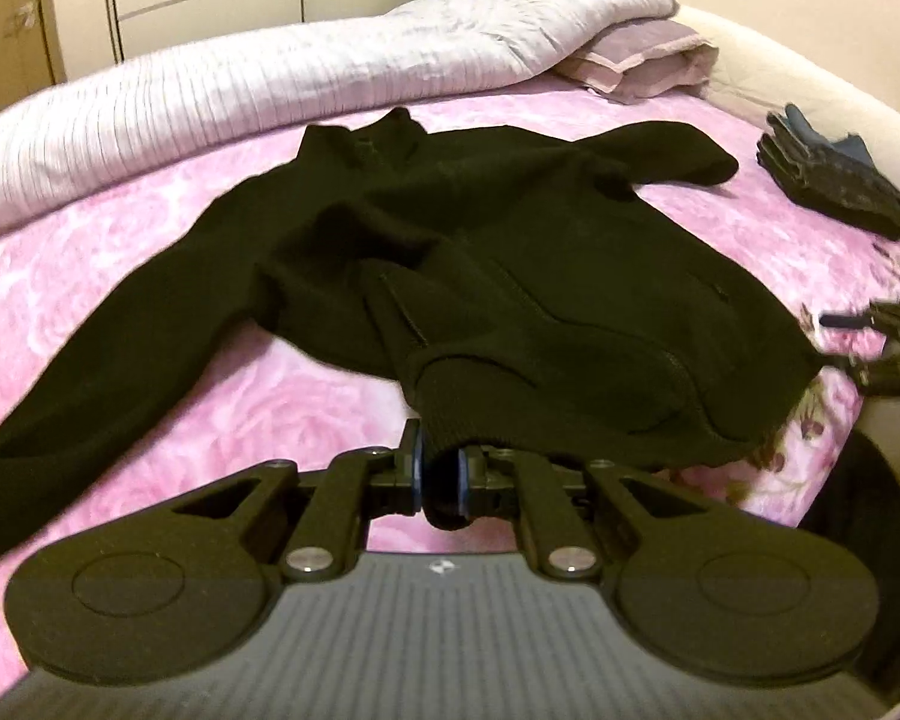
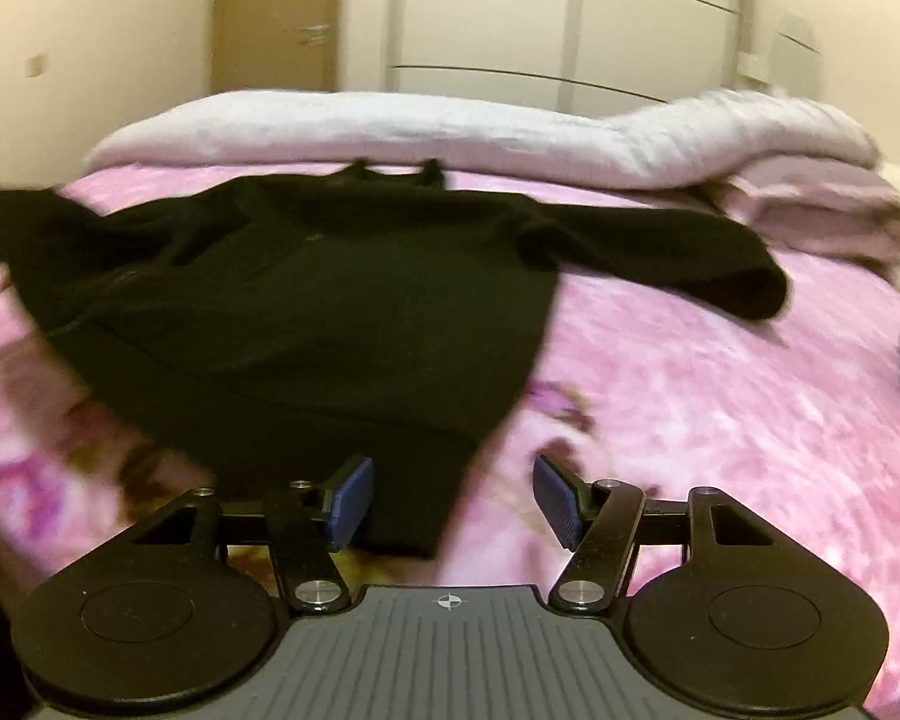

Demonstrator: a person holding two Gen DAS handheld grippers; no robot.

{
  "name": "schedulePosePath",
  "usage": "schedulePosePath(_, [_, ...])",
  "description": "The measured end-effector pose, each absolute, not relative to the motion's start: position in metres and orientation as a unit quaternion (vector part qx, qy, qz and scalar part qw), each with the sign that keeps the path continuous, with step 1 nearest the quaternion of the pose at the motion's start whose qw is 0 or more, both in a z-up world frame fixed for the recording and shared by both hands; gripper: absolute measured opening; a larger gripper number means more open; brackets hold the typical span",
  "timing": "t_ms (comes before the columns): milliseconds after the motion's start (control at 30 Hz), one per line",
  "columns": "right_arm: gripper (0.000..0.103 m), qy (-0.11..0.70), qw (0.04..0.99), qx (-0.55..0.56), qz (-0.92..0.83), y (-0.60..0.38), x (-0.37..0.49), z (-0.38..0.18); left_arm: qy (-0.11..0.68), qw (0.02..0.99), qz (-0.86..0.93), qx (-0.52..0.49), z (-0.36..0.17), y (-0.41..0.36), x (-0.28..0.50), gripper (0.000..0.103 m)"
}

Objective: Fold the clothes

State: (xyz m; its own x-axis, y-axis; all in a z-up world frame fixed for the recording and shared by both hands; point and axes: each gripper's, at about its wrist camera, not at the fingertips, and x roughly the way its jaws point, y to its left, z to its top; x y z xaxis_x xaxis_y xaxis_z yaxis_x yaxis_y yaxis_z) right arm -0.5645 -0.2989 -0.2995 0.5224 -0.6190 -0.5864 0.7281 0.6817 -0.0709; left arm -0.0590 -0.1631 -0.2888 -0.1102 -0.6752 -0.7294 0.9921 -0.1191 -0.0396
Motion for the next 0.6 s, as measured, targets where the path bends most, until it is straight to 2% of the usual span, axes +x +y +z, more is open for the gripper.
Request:
schedulePosePath(133, [0.064, 0.352, 0.862, 0.019, -0.365, -0.276, -0.544, -0.318, 0.284, 0.6, -0.689, 0.291, -0.29, -0.175, -0.057, 0.008])
schedulePosePath(200, [0.064, 0.347, 0.861, 0.011, -0.371, -0.276, -0.54, -0.323, 0.281, 0.597, -0.689, 0.301, -0.292, -0.177, -0.059, 0.008])
schedulePosePath(600, [0.065, 0.21, 0.85, 0.263, -0.405, -0.325, -0.583, -0.3, 0.278, 0.566, -0.683, 0.369, -0.321, -0.165, -0.064, 0.01])
